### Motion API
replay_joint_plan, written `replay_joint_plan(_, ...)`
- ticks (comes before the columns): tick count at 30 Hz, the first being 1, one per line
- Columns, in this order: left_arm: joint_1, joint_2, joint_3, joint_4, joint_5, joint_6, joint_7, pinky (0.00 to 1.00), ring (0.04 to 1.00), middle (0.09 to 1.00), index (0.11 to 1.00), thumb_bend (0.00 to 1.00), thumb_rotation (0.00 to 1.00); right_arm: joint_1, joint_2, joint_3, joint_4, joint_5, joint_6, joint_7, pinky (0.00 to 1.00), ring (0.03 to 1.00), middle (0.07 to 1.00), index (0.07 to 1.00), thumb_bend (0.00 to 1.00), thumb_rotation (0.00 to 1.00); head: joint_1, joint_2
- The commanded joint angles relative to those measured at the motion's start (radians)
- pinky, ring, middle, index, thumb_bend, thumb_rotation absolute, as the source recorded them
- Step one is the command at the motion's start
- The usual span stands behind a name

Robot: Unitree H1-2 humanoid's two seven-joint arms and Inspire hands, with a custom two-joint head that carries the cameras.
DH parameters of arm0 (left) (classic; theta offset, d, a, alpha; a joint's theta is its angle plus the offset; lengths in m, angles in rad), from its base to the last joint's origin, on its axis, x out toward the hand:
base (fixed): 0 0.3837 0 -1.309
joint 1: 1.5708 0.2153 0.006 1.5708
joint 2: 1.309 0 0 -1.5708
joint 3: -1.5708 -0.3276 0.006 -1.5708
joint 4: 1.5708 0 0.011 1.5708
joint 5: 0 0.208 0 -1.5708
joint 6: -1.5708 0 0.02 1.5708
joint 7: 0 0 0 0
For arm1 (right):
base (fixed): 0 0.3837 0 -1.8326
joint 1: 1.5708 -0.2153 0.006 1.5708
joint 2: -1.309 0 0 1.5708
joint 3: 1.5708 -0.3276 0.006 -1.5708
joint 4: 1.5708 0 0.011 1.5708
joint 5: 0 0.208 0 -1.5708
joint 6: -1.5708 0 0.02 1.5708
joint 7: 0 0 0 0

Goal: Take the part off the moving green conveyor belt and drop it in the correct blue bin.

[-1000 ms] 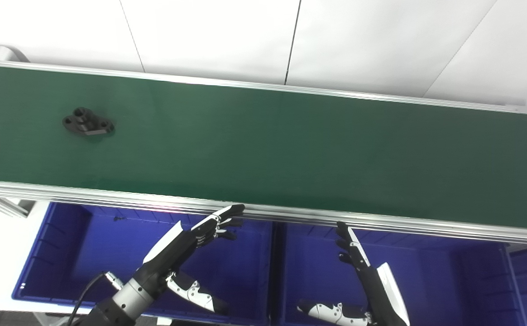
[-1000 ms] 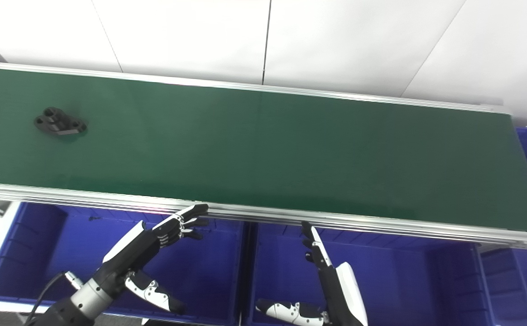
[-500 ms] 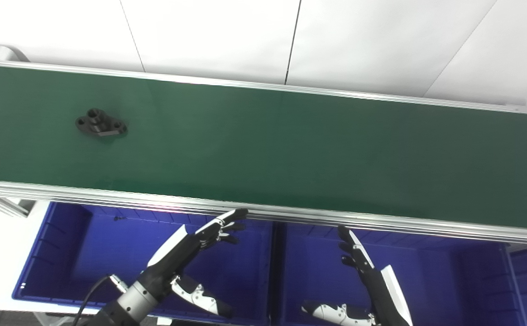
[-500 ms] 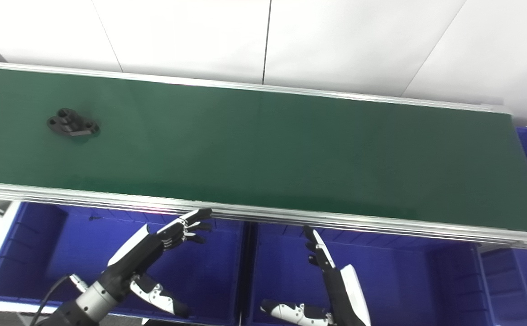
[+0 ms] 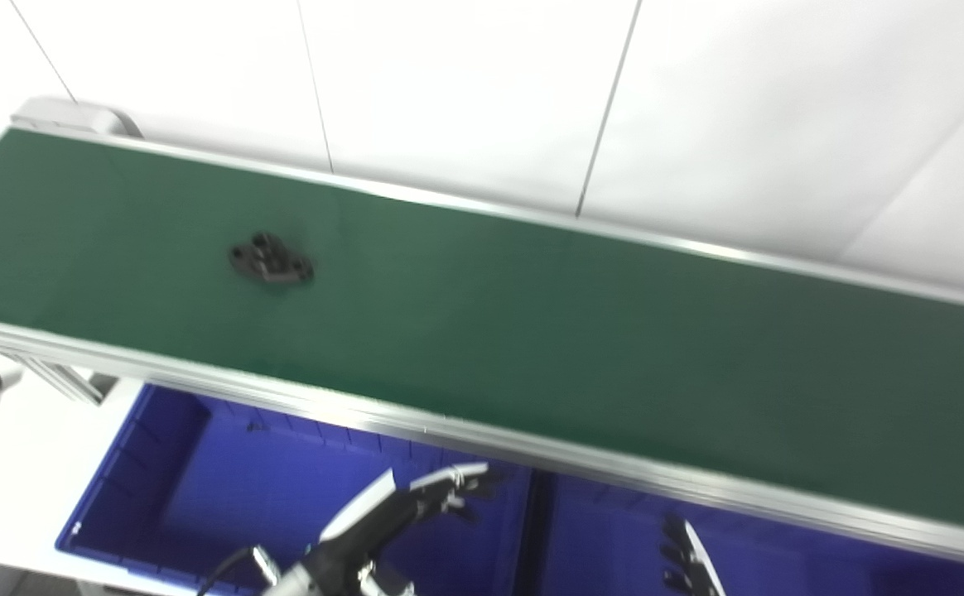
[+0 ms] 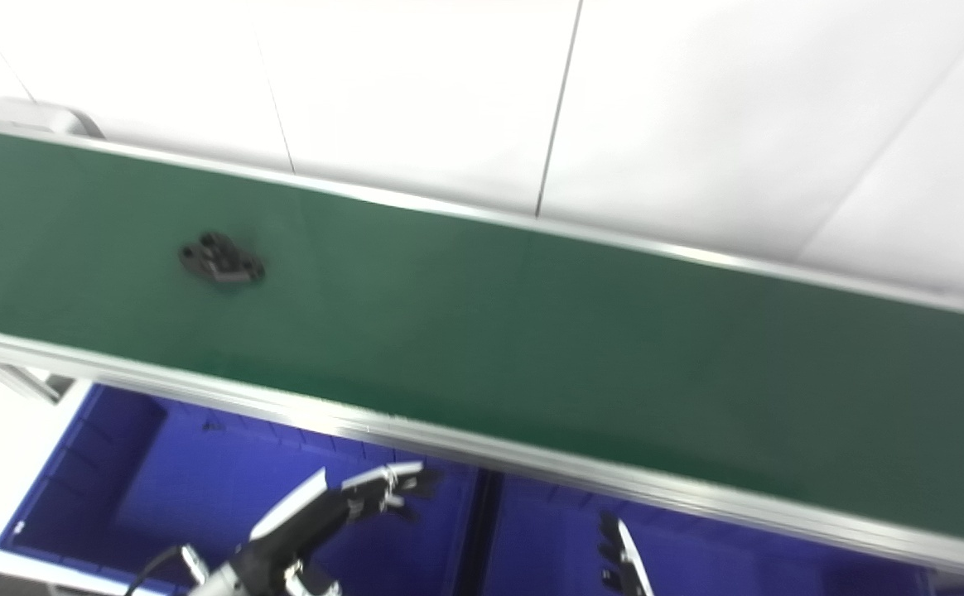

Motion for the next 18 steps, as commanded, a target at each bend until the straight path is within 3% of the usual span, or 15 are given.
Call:
replay_joint_plan(1, -0.003, -0.002, -0.004, -0.006, 0.008, -0.042, 0.025, 0.71, 0.825, 0.879, 0.841, 0.96, 0.3, 0.001, 0.003, -0.004, -0.004, -0.011, -0.07, -0.024, 0.83, 0.909, 0.936, 0.962, 0.84, 0.25, 0.004, -0.011)
replay_joint_plan(7, -0.025, 0.005, -0.017, 0.025, 0.004, -0.042, 0.035, 0.7, 0.816, 0.871, 0.833, 0.95, 0.28, -0.015, 0.018, -0.015, 0.055, -0.016, -0.165, -0.083, 0.77, 0.872, 0.913, 0.94, 0.83, 0.22, 0.011, -0.058)
replay_joint_plan(13, -0.042, 0.001, -0.024, 0.043, 0.005, -0.043, 0.046, 0.68, 0.803, 0.861, 0.825, 0.95, 0.29, -0.041, 0.045, -0.044, 0.12, -0.005, -0.278, -0.145, 0.76, 0.84, 0.877, 0.918, 0.82, 0.23, 0.012, -0.07)
replay_joint_plan(17, -0.056, -0.001, -0.03, 0.059, 0.009, -0.043, 0.056, 0.68, 0.802, 0.858, 0.824, 0.94, 0.29, -0.061, 0.034, -0.026, 0.123, -0.019, -0.304, -0.222, 0.75, 0.817, 0.843, 0.9, 0.81, 0.22, 0.015, -0.084)
replay_joint_plan(18, -0.059, -0.001, -0.032, 0.062, 0.012, -0.042, 0.06, 0.68, 0.798, 0.856, 0.823, 0.95, 0.29, -0.066, 0.027, -0.018, 0.119, -0.025, -0.304, -0.243, 0.7, 0.79, 0.828, 0.888, 0.81, 0.21, 0.015, -0.084)
